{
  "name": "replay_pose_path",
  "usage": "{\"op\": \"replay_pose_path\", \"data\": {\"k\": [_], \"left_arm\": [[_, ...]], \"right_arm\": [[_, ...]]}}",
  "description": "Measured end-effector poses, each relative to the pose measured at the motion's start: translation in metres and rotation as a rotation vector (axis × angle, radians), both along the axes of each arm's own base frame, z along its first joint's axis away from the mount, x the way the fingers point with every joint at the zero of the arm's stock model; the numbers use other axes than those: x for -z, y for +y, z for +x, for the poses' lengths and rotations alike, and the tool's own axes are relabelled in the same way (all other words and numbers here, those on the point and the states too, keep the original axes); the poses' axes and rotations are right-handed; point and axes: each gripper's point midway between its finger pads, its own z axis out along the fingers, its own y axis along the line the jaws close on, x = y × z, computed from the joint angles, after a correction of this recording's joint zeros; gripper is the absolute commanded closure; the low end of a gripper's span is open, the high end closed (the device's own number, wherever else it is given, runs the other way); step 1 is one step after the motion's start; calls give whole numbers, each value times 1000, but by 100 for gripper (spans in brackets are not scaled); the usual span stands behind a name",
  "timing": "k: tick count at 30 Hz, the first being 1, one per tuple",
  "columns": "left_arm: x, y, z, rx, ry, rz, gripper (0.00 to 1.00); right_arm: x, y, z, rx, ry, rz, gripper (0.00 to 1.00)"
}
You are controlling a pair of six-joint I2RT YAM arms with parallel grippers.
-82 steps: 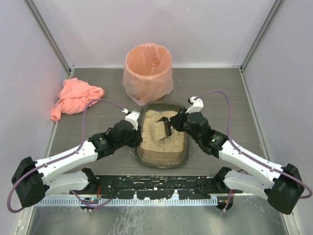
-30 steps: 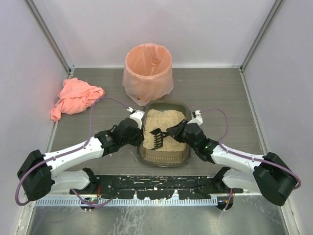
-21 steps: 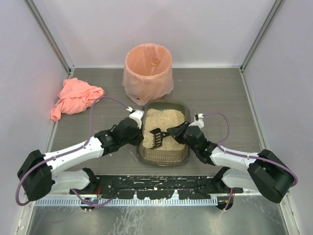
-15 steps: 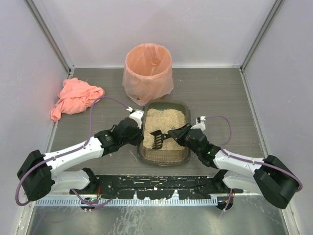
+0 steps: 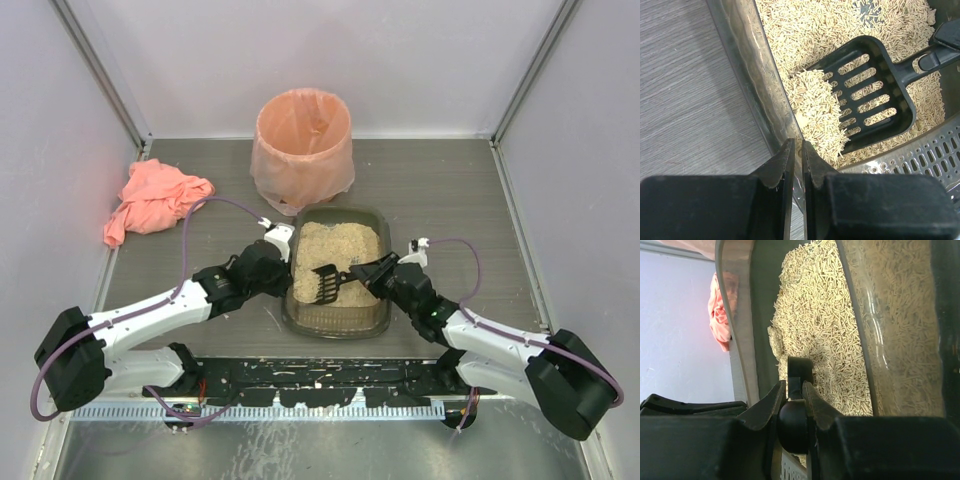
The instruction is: Clean the litter box
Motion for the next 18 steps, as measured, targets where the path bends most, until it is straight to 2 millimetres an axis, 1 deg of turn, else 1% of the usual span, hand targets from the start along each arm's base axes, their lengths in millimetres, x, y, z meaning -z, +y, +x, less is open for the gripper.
{"op": "replay_pose_path", "data": {"k": [5,14,16,18], "left_arm": [[0,0,0,0,0,1,90],[0,0,0,0,1,0,90],[1,0,0,0,1,1,90],[0,0,0,0,0,0,90]], "right_arm": [[1,4,3,-40,-11,-66,99],[-29,2,17,-76,-122,-240,99],[-30,4,19,-93,-128,-261,100],[-26,8,19,-111,-120,-265,99]]}}
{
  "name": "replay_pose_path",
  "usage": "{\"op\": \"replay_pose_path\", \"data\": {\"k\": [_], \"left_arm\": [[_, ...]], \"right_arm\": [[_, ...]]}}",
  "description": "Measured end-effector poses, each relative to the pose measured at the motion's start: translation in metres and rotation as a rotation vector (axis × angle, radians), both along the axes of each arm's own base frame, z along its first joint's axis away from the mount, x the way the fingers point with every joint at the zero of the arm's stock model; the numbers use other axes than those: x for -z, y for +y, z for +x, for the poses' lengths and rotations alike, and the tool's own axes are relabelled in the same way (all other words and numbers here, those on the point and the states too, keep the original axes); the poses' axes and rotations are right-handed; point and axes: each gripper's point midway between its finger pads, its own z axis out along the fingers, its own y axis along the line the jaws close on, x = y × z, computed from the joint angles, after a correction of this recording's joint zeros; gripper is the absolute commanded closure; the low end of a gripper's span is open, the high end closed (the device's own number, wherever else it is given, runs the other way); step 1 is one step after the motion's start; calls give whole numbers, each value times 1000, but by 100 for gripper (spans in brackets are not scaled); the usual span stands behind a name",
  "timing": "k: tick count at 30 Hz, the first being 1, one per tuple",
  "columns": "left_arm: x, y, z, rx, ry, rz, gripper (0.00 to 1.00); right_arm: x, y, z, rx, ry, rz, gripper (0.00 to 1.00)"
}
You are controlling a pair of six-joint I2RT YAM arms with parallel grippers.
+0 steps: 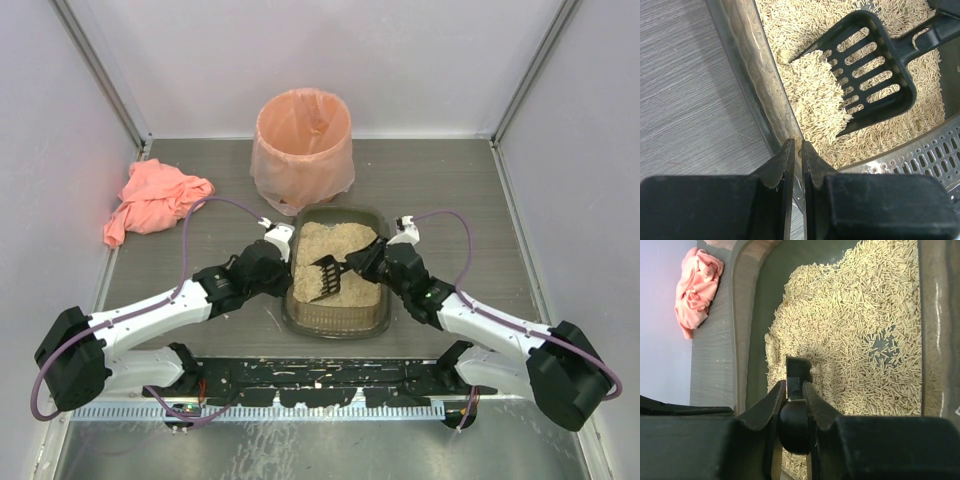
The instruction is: Clean the litter box
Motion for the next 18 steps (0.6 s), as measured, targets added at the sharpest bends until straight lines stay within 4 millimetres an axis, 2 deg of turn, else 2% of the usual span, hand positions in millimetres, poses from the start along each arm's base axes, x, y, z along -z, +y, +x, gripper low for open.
{"op": "replay_pose_path", "data": {"k": [10,18], "left_arm": [[1,0,0,0,1,2,91],[1,-1,1,1,-1,4,92]], "right_arm": [[16,12,2,-15,47,76,99],[28,10,-1,33,91,195,100]]}}
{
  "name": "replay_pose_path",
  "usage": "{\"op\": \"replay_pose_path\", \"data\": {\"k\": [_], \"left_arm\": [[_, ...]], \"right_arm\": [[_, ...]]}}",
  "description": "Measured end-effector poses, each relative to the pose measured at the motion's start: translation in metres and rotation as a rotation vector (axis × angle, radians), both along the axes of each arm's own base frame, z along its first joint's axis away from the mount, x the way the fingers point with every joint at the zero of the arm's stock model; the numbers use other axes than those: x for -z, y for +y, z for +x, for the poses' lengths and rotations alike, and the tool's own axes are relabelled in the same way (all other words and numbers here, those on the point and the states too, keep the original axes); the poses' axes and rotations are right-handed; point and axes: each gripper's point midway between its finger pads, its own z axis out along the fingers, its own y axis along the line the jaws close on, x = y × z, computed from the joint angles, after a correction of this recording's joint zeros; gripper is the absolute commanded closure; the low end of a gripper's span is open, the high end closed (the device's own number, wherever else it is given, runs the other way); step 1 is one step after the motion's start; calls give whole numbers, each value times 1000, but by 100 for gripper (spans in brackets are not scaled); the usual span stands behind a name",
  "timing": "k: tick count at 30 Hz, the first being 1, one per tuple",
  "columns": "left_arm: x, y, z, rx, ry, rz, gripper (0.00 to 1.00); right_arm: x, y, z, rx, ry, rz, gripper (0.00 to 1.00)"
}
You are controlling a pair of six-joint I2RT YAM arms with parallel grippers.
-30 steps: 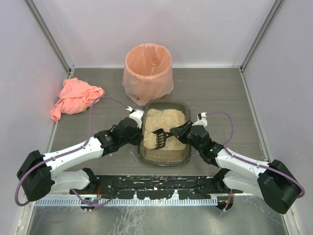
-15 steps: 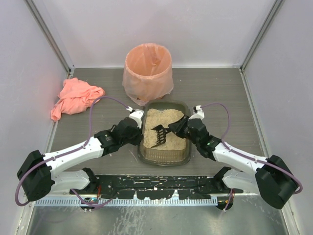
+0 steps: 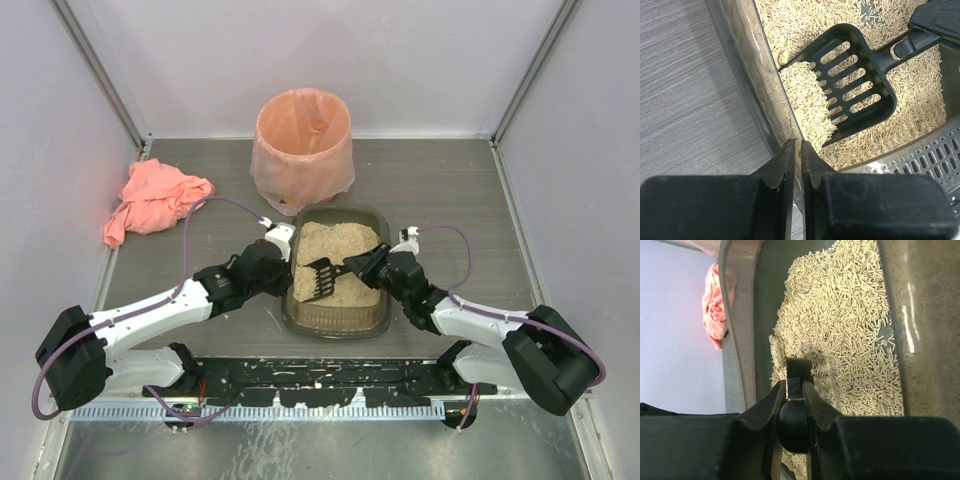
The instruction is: Clean the litter box
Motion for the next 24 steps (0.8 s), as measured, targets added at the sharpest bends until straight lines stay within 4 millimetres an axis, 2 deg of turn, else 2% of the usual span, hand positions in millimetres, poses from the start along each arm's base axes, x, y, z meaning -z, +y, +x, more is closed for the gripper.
{"op": "replay_pose_path", "data": {"k": [5,13,18,24], "left_arm": [[0,0,0,1,0,1,92],[0,0,0,0,-1,-1,93],[0,-3,1,5,3,-3,94],[0,-8,2,11,7,-12,95]], "right_arm": [[6,-3,-3,17,23,31,99],[3,-6,-7,2,30,33,99],[0,-14,-9,13,23,26,99],[3,-18,-9,17,31,35,100]]}}
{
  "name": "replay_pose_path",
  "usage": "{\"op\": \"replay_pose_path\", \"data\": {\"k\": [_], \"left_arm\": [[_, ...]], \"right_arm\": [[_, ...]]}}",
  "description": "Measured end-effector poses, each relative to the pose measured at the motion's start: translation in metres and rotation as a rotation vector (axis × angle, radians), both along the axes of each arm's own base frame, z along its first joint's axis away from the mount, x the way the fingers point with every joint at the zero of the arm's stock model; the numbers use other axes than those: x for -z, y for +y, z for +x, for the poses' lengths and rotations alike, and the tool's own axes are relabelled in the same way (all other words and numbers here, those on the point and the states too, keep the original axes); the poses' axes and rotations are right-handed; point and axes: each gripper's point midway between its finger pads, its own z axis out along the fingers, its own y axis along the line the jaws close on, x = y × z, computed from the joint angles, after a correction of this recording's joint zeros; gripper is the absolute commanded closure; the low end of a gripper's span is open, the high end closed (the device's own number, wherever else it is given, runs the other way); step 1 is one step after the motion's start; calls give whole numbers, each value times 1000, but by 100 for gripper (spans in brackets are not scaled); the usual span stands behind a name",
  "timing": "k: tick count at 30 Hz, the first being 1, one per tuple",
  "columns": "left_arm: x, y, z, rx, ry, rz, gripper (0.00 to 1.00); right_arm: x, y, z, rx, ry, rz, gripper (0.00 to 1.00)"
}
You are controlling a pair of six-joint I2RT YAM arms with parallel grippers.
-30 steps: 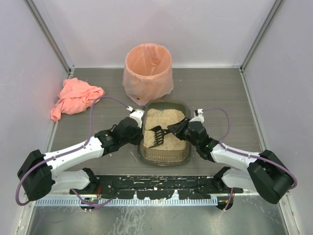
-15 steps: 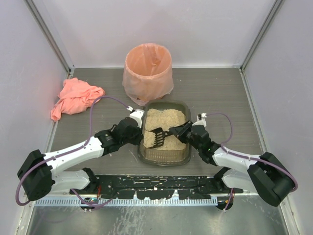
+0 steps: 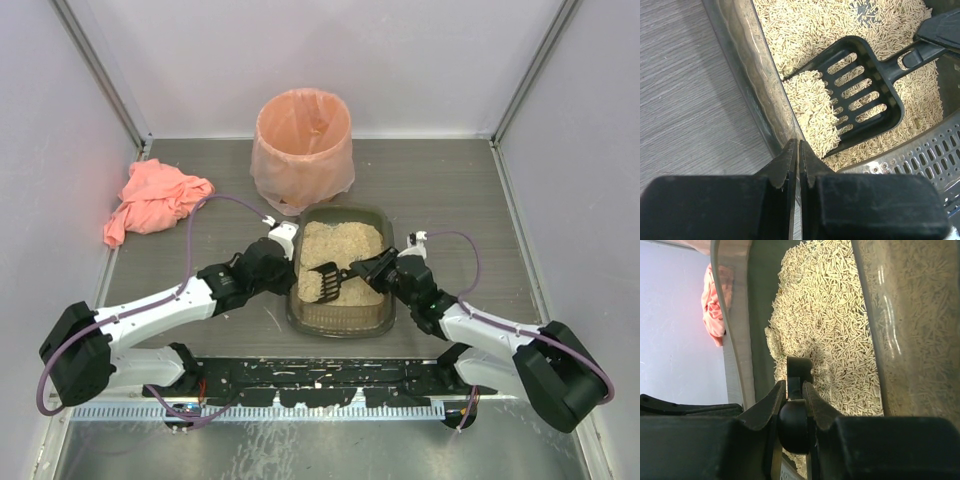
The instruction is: Clean the litter box
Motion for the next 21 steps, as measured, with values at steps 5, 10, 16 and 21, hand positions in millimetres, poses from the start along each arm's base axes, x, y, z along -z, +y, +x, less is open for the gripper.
{"op": "replay_pose_path", "data": {"k": [5,10,16,21], "left_arm": [[0,-1,0,3,0,-5,96],[-1,-2,0,6,0,-8,96],[-1,-2,0,6,0,-7,97],[0,-2,0,6,0,-7,96]], "right_arm": [[-1,-5,2,17,1,12,99],[-2,-7,4,14,0,18,100],[0,-1,7,-3,7,42,100],[-2,2,9,-12,-2,70,99]]}}
